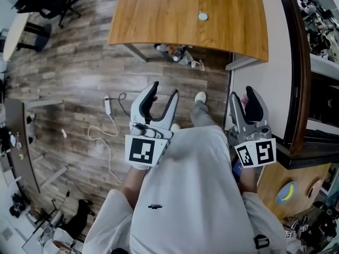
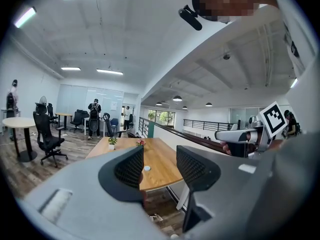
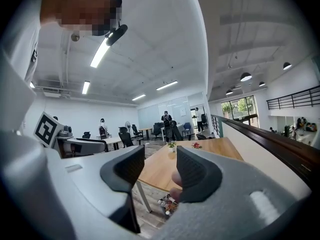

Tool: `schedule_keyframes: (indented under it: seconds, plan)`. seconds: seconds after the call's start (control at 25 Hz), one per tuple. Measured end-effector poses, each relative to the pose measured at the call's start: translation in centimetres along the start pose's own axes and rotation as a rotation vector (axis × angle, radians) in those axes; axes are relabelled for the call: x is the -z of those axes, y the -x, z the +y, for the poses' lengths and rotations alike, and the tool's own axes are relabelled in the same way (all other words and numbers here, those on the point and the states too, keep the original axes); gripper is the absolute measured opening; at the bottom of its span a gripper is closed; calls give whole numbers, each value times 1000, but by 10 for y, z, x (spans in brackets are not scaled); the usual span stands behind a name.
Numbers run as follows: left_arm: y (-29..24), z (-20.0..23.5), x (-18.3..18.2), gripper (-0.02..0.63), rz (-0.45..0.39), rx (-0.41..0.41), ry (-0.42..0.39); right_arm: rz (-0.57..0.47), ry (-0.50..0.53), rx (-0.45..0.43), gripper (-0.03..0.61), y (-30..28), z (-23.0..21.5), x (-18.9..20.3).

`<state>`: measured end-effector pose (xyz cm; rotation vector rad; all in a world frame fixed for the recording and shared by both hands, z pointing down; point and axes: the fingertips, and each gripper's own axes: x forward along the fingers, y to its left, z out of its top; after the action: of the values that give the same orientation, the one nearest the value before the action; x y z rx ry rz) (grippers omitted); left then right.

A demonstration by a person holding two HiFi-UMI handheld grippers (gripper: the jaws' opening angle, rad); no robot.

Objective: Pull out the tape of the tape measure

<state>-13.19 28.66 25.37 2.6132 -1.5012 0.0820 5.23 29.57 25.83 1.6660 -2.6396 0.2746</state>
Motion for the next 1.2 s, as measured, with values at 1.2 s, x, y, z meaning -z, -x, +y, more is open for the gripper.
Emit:
schedule_keyframes:
  seconds: [1.2]
  plan:
    - [-200,-49,-20,199,107,2,-63,-30,-139,-41,195,-71,-167,-24]
